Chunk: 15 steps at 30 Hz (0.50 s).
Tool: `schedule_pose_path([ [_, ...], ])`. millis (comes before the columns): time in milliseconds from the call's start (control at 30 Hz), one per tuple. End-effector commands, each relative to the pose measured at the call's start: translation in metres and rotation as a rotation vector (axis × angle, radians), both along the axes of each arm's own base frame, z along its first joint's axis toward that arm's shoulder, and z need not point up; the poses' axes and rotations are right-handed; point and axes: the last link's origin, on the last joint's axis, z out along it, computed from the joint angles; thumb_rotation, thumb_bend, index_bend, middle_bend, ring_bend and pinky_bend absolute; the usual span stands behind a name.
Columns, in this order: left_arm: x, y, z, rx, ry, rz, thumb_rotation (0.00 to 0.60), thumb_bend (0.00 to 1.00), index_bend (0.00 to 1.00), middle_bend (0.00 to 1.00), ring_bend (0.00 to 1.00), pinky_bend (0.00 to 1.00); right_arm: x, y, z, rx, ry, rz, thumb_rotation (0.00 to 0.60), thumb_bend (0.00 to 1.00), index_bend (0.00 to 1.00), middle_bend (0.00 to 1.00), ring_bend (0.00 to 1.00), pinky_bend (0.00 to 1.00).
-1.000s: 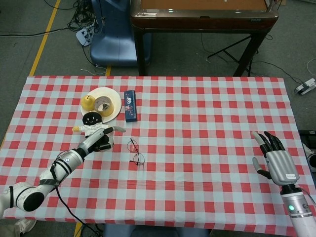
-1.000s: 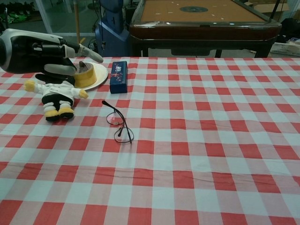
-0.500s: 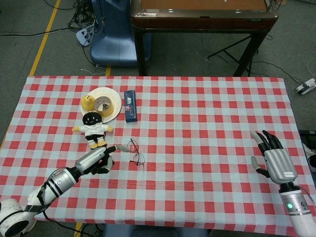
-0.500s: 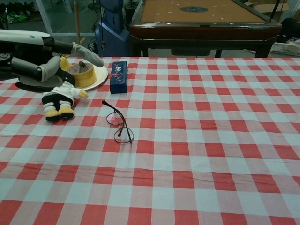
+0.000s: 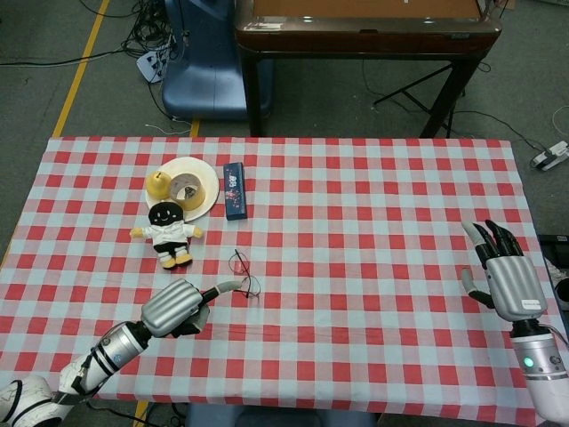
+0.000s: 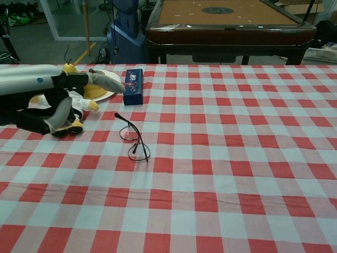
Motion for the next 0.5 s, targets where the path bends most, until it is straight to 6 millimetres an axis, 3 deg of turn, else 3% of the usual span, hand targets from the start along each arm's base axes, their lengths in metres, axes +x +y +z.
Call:
schedule_pose_path([
  [33, 0.0, -0.004, -0.011, 0.037, 0.038, -0.069, 0.6, 0.9, 0.09, 0.94, 0.93, 0.93, 0.001, -0.001, 0.001, -0.005, 0.002, -0.003, 0.6, 0.44, 0.0, 0.13, 0.0, 0.08],
  [500, 0.013, -0.01, -0.045, 0.063, 0.107, -0.169, 0.6, 0.9, 0.07, 0.94, 0.93, 0.93, 0.002, -0.006, 0.004, -0.035, 0.003, -0.012, 0.6, 0.44, 0.0, 0.13, 0.0, 0.08],
])
